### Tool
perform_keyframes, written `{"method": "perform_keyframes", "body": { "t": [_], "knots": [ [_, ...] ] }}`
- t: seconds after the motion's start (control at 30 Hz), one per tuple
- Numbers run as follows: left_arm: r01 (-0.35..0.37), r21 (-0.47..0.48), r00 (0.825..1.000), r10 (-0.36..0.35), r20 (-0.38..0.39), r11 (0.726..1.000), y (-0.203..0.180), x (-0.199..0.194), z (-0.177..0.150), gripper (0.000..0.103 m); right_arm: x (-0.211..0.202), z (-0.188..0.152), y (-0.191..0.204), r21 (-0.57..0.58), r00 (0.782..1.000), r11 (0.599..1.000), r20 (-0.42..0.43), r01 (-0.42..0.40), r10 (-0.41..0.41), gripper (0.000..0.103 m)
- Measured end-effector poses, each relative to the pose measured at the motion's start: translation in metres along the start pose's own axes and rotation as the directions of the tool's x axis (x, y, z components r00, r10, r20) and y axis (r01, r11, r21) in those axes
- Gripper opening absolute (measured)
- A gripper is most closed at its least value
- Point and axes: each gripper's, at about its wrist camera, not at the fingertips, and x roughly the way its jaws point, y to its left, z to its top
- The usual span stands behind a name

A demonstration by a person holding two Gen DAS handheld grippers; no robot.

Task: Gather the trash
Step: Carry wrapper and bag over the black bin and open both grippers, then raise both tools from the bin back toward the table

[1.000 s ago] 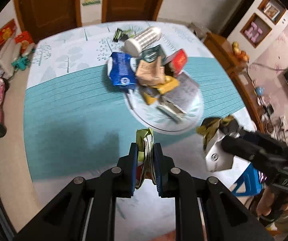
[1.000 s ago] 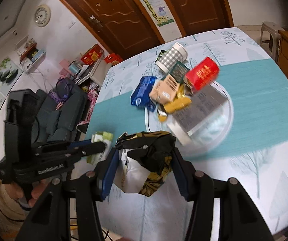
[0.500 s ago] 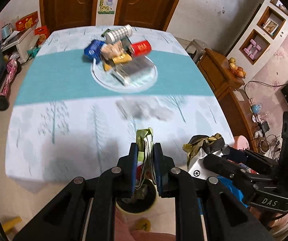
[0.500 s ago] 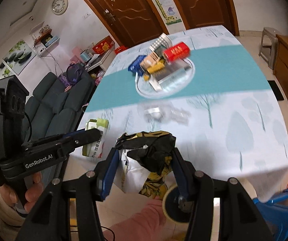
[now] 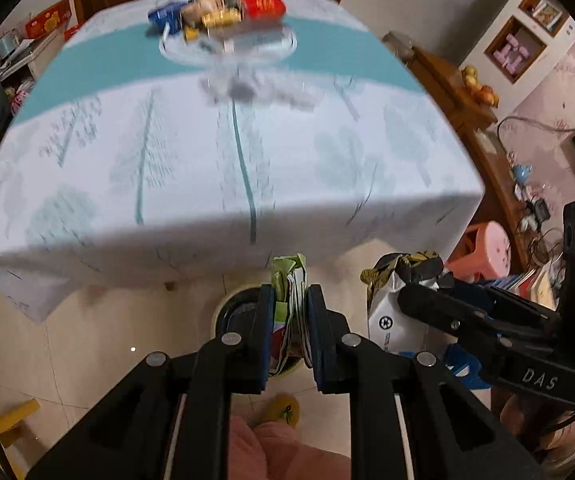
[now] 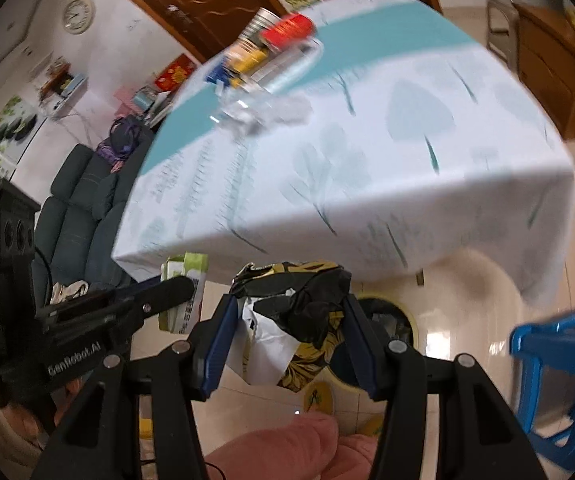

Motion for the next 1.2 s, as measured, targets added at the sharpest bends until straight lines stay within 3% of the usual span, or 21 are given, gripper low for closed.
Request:
{"method": "perform_keyframes", "body": {
  "t": [0.2,0.37,0.47,0.67,0.73,0.83,1.2],
  "knots": [
    [0.029,0.005,0.999,-0.029,-0.03,1.0,0.015,0.077,-0.033,0.015,0.067,-0.034,-0.04,0.094,0.997,0.993,-0.05,0.066,-0.062,0.053],
    [0.029,0.01,0.998,-0.028,-0.051,1.0,0.032,0.147,-0.061,0.019,0.146,-0.07,-0.077,0.135,0.988,0.982,-0.106,0.129,-0.115,0.053],
    [0.013,0.023,0.998,-0.012,-0.054,1.0,0.043,0.185,-0.078,0.032,0.187,-0.089,-0.098,0.159,0.982,0.975,-0.127,0.156,-0.136,0.054],
    [-0.028,0.042,0.998,0.03,-0.058,0.999,0.063,0.24,-0.097,0.069,0.255,-0.118,-0.127,0.215,0.975,0.963,-0.189,0.16,-0.12,0.056],
    [-0.033,0.036,0.998,0.035,-0.058,0.999,0.071,0.249,-0.099,0.077,0.268,-0.124,-0.13,0.205,0.972,0.964,-0.197,0.171,-0.13,0.06],
    [-0.041,0.038,0.997,0.043,-0.058,0.998,0.078,0.254,-0.102,0.081,0.276,-0.126,-0.132,0.184,0.969,0.964,-0.191,0.191,-0.156,0.062],
    [-0.063,0.018,0.998,0.064,-0.012,0.998,0.079,0.205,-0.096,0.084,0.229,-0.111,-0.103,0.155,0.972,0.961,-0.097,0.229,-0.216,0.062]
  ]
}}
